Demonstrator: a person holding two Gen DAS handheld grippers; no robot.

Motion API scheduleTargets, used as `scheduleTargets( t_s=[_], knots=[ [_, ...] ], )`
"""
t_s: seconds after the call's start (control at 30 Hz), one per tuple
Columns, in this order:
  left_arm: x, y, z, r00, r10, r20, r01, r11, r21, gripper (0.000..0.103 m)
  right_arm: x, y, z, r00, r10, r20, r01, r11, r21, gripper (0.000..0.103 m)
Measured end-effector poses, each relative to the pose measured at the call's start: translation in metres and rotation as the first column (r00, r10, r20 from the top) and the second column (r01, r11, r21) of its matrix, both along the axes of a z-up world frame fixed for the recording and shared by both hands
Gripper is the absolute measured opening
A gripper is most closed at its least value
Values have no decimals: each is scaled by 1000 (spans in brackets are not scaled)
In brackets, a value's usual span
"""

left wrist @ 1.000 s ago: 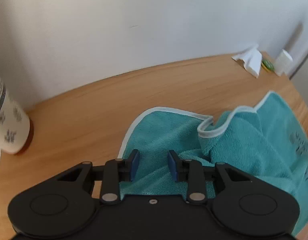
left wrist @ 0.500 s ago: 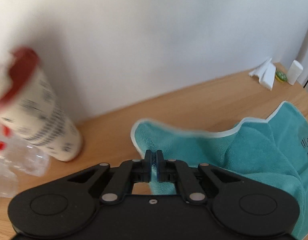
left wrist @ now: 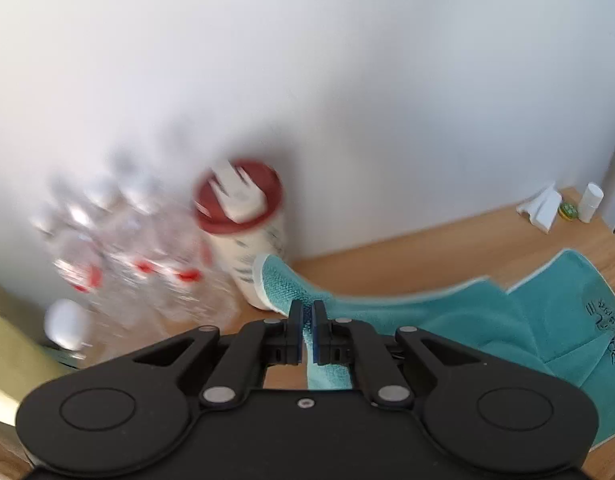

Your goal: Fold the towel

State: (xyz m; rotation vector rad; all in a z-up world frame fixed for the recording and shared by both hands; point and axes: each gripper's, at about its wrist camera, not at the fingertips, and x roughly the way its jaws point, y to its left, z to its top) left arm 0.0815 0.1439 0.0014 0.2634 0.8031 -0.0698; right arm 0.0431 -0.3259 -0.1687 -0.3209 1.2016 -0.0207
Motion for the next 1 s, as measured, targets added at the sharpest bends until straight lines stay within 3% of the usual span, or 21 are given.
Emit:
scheduleTargets(
  t_s=[0.2, 0.3, 0.6, 0.7, 0.77, 0.83, 1.0],
  knots=[
    [-7, 19, 33, 997, 71, 4, -71, 997, 24, 4, 1, -4, 1, 1000, -11, -5, 11, 1000, 25, 29],
    [8, 26, 14, 996, 92, 3, -92, 993, 69, 4, 1, -3, 1, 1000, -20, -7, 20, 999, 27, 29],
    [68, 52, -83, 984, 154, -89, -152, 988, 28, 8, 2, 5, 0, 1000, -24, -13, 24, 1000, -12, 29],
    [70, 69, -94, 972, 188, -140, -187, 982, 20, 21, -3, 7, 10, 997, -76, -17, 76, 997, 6, 29],
    [57, 83, -84, 974, 188, -123, -192, 981, -21, 46, -12, 17, 24, 997, -76, 24, 75, 997, 25, 32],
    [42, 96, -75, 981, 157, -118, -164, 985, -54, 62, -27, 39, 41, 997, -46, 58, 43, 997, 67, 36],
    [12, 125, -73, 976, 120, -184, -133, 990, -56, 65, -59, 126, 73, 982, 158, 100, -176, 963, 206, 44]
  ],
)
